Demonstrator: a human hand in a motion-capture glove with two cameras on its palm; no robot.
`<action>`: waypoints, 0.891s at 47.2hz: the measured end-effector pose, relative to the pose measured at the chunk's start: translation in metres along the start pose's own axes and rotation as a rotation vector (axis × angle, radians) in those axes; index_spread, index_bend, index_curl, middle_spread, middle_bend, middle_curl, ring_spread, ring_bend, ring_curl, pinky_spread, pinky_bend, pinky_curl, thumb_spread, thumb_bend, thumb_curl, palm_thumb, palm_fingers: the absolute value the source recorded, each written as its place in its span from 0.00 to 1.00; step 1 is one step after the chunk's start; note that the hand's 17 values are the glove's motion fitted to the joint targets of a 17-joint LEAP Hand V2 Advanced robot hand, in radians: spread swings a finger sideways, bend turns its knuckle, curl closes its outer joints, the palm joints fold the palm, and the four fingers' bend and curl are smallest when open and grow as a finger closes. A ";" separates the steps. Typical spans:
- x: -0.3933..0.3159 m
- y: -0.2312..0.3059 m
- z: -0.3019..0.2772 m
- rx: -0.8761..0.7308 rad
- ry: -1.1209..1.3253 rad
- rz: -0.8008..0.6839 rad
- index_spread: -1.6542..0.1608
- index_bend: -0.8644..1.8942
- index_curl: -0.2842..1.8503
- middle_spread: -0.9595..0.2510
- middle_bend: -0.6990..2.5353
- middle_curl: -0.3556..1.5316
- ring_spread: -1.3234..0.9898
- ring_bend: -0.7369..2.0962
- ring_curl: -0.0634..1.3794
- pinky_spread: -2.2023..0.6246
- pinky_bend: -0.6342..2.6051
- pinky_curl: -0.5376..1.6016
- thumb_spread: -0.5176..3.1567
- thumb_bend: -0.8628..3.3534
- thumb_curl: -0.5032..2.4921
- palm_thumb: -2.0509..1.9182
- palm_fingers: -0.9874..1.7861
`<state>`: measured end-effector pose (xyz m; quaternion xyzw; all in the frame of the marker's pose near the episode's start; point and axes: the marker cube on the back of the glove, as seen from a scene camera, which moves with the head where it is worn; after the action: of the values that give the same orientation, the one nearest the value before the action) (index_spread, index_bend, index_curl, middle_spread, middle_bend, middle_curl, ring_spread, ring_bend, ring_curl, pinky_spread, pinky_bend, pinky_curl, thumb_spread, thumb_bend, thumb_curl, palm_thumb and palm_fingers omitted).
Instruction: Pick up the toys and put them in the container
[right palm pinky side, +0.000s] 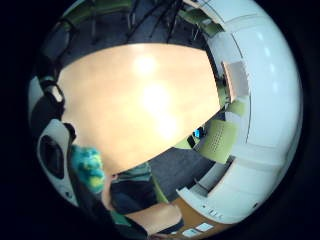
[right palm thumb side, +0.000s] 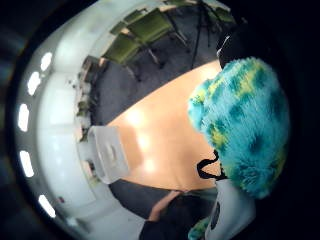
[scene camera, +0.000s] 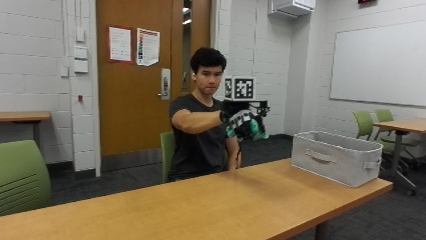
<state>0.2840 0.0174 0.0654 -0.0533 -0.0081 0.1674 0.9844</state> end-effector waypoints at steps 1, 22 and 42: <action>-0.007 -0.004 -0.007 -0.008 0.001 0.003 0.70 0.36 0.14 0.41 0.37 0.50 0.37 0.68 0.38 0.61 0.54 0.43 0.36 0.26 0.39 0.70 0.67; -0.287 0.033 -0.108 0.170 -0.007 -0.277 0.69 0.39 0.15 0.38 0.33 0.53 0.38 0.66 0.37 0.61 0.51 0.43 0.33 0.24 0.44 0.70 0.72; -0.475 0.144 -0.094 0.108 -0.132 -0.916 0.69 0.39 0.18 0.36 0.30 0.56 0.38 0.63 0.36 0.61 0.47 0.43 0.32 0.23 0.47 0.70 0.76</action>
<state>-0.2085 -0.0145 -0.0426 0.0181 -0.0849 -0.2816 0.9556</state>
